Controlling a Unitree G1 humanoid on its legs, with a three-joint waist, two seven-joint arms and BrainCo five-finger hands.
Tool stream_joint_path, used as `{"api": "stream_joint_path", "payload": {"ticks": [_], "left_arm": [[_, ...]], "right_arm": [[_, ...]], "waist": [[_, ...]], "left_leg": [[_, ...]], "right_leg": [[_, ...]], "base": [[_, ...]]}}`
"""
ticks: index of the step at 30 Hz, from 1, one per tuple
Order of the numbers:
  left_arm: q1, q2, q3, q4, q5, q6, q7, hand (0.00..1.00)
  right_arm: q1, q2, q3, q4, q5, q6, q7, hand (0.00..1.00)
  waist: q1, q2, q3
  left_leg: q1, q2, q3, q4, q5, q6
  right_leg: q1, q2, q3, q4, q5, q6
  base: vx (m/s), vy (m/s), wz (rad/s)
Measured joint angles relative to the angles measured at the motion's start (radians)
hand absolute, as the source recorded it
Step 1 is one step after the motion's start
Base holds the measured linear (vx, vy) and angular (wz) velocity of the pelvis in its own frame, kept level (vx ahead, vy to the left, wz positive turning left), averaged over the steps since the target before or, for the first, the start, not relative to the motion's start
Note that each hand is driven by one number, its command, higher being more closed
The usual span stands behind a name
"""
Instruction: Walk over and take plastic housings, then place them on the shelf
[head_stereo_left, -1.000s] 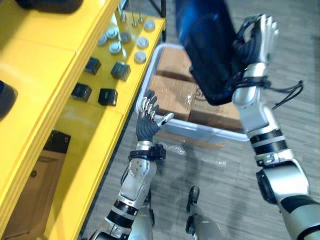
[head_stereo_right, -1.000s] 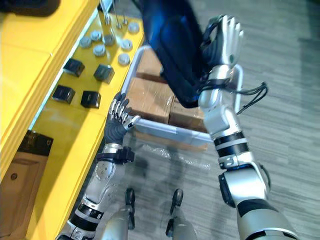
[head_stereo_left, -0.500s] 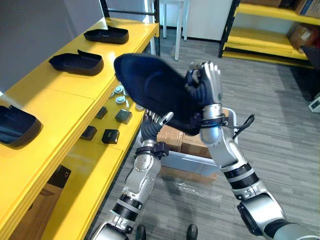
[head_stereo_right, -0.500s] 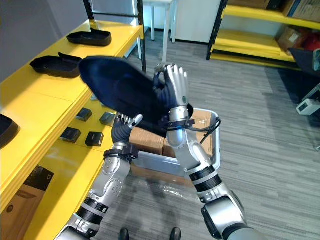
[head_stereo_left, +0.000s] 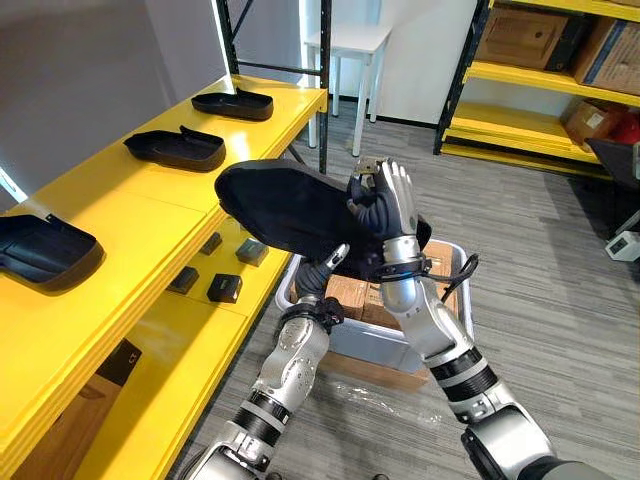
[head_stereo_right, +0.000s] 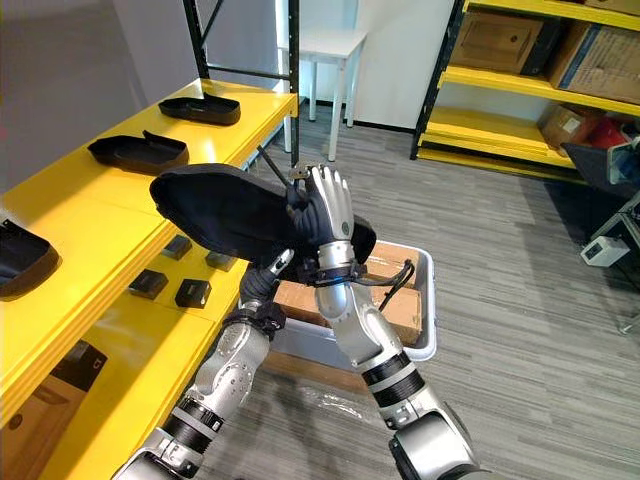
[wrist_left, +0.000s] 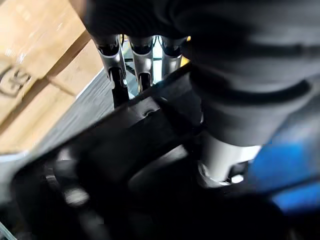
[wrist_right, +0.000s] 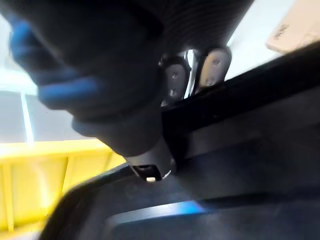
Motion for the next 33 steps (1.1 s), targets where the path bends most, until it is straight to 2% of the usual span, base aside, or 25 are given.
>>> {"api": "stream_joint_path", "payload": {"ticks": [1,3,5,7,8,9,10,12,13,15,17,18,19,20,21,22,23,24,25,27,28,30,31,32,33], "left_arm": [[0.008,-0.010,0.009,-0.010,-0.014,-0.007,0.001,1.00],[0.038,-0.033,0.025,-0.053,-0.080,-0.053,0.002,1.00],[0.053,-0.033,0.026,-0.078,-0.100,-0.066,0.000,1.00],[0.077,-0.032,0.034,-0.114,-0.117,-0.091,-0.006,1.00],[0.078,-0.032,0.034,-0.116,-0.117,-0.095,-0.015,1.00],[0.081,-0.032,0.033,-0.120,-0.126,-0.095,-0.026,1.00],[0.084,-0.032,0.034,-0.122,-0.139,-0.101,-0.025,1.00],[0.096,-0.032,0.043,-0.151,-0.148,-0.105,-0.019,1.00],[0.099,-0.027,0.066,-0.206,-0.162,-0.116,-0.001,1.00],[0.111,0.001,0.095,-0.272,-0.162,-0.120,0.009,1.00],[0.124,-0.002,0.156,-0.361,-0.137,-0.140,0.036,1.00],[0.133,-0.002,0.193,-0.420,-0.096,-0.149,0.047,1.00],[0.136,-0.003,0.208,-0.445,-0.076,-0.158,0.049,1.00],[0.136,-0.011,0.215,-0.486,-0.026,-0.181,0.056,1.00],[0.135,-0.009,0.220,-0.538,0.058,-0.183,0.066,1.00],[0.135,-0.004,0.221,-0.560,0.093,-0.186,0.067,1.00],[0.134,0.018,0.227,-0.591,0.179,-0.190,0.081,1.00],[0.135,0.024,0.244,-0.608,0.247,-0.189,0.088,1.00],[0.136,0.025,0.254,-0.613,0.278,-0.190,0.094,1.00],[0.147,0.030,0.283,-0.620,0.445,-0.183,0.122,1.00],[0.149,0.035,0.284,-0.620,0.493,-0.178,0.127,1.00],[0.163,0.061,0.282,-0.619,0.626,-0.163,0.131,1.00],[0.178,0.080,0.281,-0.620,0.685,-0.151,0.133,1.00],[0.186,0.092,0.281,-0.621,0.707,-0.146,0.133,1.00],[0.239,0.084,0.283,-0.632,0.761,-0.131,0.134,1.00]], "right_arm": [[0.013,0.007,0.001,-0.010,0.002,-0.008,-0.007,1.00],[0.071,0.020,0.016,-0.065,0.024,-0.037,-0.024,1.00],[0.105,0.023,0.016,-0.085,0.049,-0.060,-0.034,1.00],[0.148,0.040,0.016,-0.115,0.095,-0.091,-0.041,1.00],[0.160,0.045,0.013,-0.127,0.101,-0.099,-0.044,1.00],[0.169,0.041,0.012,-0.138,0.116,-0.104,-0.046,1.00],[0.173,0.041,0.019,-0.137,0.133,-0.124,-0.046,0.00],[0.178,0.043,0.028,-0.144,0.157,-0.143,-0.046,0.00],[0.178,0.045,0.041,-0.161,0.165,-0.163,-0.040,0.00],[0.178,0.069,0.061,-0.192,0.196,-0.168,-0.024,0.00],[0.200,0.091,0.050,-0.211,0.224,-0.178,-0.013,0.00],[0.219,0.087,0.030,-0.213,0.251,-0.183,-0.002,0.00],[0.233,0.081,0.016,-0.213,0.268,-0.183,0.007,0.00],[0.278,0.063,-0.018,-0.207,0.293,-0.178,0.018,0.00],[0.301,0.062,-0.035,-0.197,0.318,-0.179,0.037,0.00],[0.300,0.067,-0.036,-0.188,0.318,-0.179,0.044,0.00],[0.299,0.081,-0.039,-0.182,0.317,-0.179,0.060,0.00],[0.292,0.091,-0.045,-0.177,0.317,-0.179,0.068,0.00],[0.285,0.093,-0.047,-0.172,0.317,-0.179,0.071,0.00],[0.268,0.090,-0.076,-0.181,0.318,-0.183,0.082,0.00],[0.269,0.087,-0.091,-0.187,0.318,-0.185,0.084,0.00],[0.269,0.066,-0.143,-0.197,0.318,-0.189,0.091,0.00],[0.277,0.055,-0.171,-0.203,0.319,-0.188,0.093,0.00],[0.282,0.052,-0.182,-0.212,0.320,-0.188,0.094,0.00],[0.300,0.018,-0.190,-0.236,0.353,-0.190,0.102,0.00]], "waist": [[-0.001,0.000,-0.001],[-0.004,0.004,-0.008],[-0.004,0.008,-0.011],[-0.003,0.007,-0.015],[-0.007,0.009,-0.015],[-0.019,0.012,-0.014],[-0.024,0.017,-0.013],[-0.025,0.022,-0.014],[-0.021,0.026,-0.012],[0.003,0.025,-0.012],[0.006,0.018,-0.011],[0.006,0.007,-0.004],[0.006,0.001,0.000],[0.004,0.000,0.000],[0.002,-0.016,0.006],[-0.001,-0.022,0.006],[-0.001,-0.027,0.005],[0.000,-0.027,0.009],[0.000,-0.023,0.013],[-0.005,-0.022,0.015],[-0.008,-0.022,0.015],[-0.028,-0.029,0.017],[-0.029,-0.045,0.016],[-0.029,-0.062,0.017],[-0.026,-0.025,0.015]], "left_leg": [[0.000,0.000,-0.006,0.000,0.001,-0.001],[-0.009,-0.002,-0.035,0.000,0.006,-0.003],[-0.016,-0.005,-0.069,0.004,0.009,-0.005],[-0.065,-0.012,-0.099,0.047,0.003,-0.012],[-0.099,0.006,-0.030,0.086,-0.022,0.017],[-0.141,0.057,0.127,0.165,-0.038,0.049],[-0.165,0.128,0.327,0.253,-0.052,0.104],[-0.163,0.208,0.557,0.344,-0.072,0.142],[-0.159,0.229,0.708,0.396,-0.088,0.135],[-0.156,0.206,0.734,0.402,-0.111,0.132],[-0.150,0.155,0.704,0.393,-0.130,0.129],[-0.123,0.111,0.685,0.387,-0.154,0.131],[-0.104,0.087,0.669,0.375,-0.165,0.131],[-0.074,0.041,0.620,0.350,-0.175,0.137],[-0.041,-0.005,0.575,0.316,-0.177,0.141],[-0.032,-0.016,0.553,0.302,-0.179,0.145],[-0.029,-0.027,0.503,0.285,-0.183,0.151],[-0.015,-0.031,0.459,0.262,-0.180,0.154],[-0.006,-0.035,0.440,0.252,-0.175,0.162],[0.010,-0.046,0.355,0.237,-0.171,0.155],[0.006,-0.048,0.328,0.234,-0.166,0.147],[-0.013,-0.056,0.223,0.231,-0.150,0.120],[-0.014,-0.077,0.178,0.228,-0.151,0.098],[-0.013,-0.094,0.157,0.227,-0.154,0.091],[-0.014,-0.076,0.113,0.221,-0.156,0.070]], "right_leg": [[0.002,0.000,-0.005,0.000,-0.001,0.000],[0.011,-0.002,-0.036,0.000,-0.005,-0.001],[0.028,-0.003,-0.071,0.001,-0.014,-0.002],[0.048,-0.015,-0.147,0.002,-0.034,-0.002],[0.057,-0.018,-0.192,0.003,-0.041,-0.003],[0.076,-0.022,-0.256,0.006,-0.054,0.003],[0.090,-0.036,-0.306,0.031,-0.078,0.012],[0.092,-0.055,-0.349,0.078,-0.112,0.027],[0.088,-0.084,-0.377,0.115,-0.133,0.046],[0.092,-0.113,-0.386,0.122,-0.140,0.060],[0.119,-0.160,-0.425,0.151,-0.155,0.083],[0.142,-0.223,-0.457,0.234,-0.187,0.105],[0.153,-0.263,-0.470,0.302,-0.200,0.114],[0.135,-0.362,-0.463,0.518,-0.204,0.085],[0.078,-0.449,-0.388,0.726,-0.162,-0.004],[0.033,-0.468,-0.319,0.813,-0.161,-0.025],[-0.049,-0.439,-0.191,0.937,-0.203,-0.012],[-0.097,-0.380,-0.113,0.975,-0.255,-0.012],[-0.111,-0.351,-0.091,0.963,-0.276,-0.014],[-0.159,-0.225,0.034,0.776,-0.325,-0.010],[-0.165,-0.188,0.083,0.704,-0.325,-0.010],[-0.182,-0.100,0.238,0.487,-0.312,0.002],[-0.177,-0.091,0.286,0.384,-0.230,0.017],[-0.175,-0.099,0.305,0.365,-0.139,0.046],[-0.143,-0.088,0.259,0.344,-0.154,0.068]], "base": [[-0.01,-0.002,0.20],[0.00,-0.007,0.38],[0.00,-0.018,0.66],[-0.02,-0.008,0.93],[-0.03,-0.022,1.32],[0.03,-0.011,1.70],[0.07,0.010,1.52],[0.17,0.106,1.02],[0.20,0.180,0.71],[0.16,0.193,0.41],[0.12,0.121,0.61],[0.15,0.124,0.68],[0.21,0.238,1.06],[0.21,0.291,1.24],[0.17,0.279,1.27],[0.12,0.146,1.19],[0.11,0.011,1.17],[0.14,-0.034,1.18],[0.16,-0.064,1.14],[0.18,-0.109,1.14],[0.20,-0.179,1.20],[0.23,-0.263,1.46],[0.22,-0.265,1.35],[0.29,-0.294,1.17],[0.24,-0.218,0.70]]}}
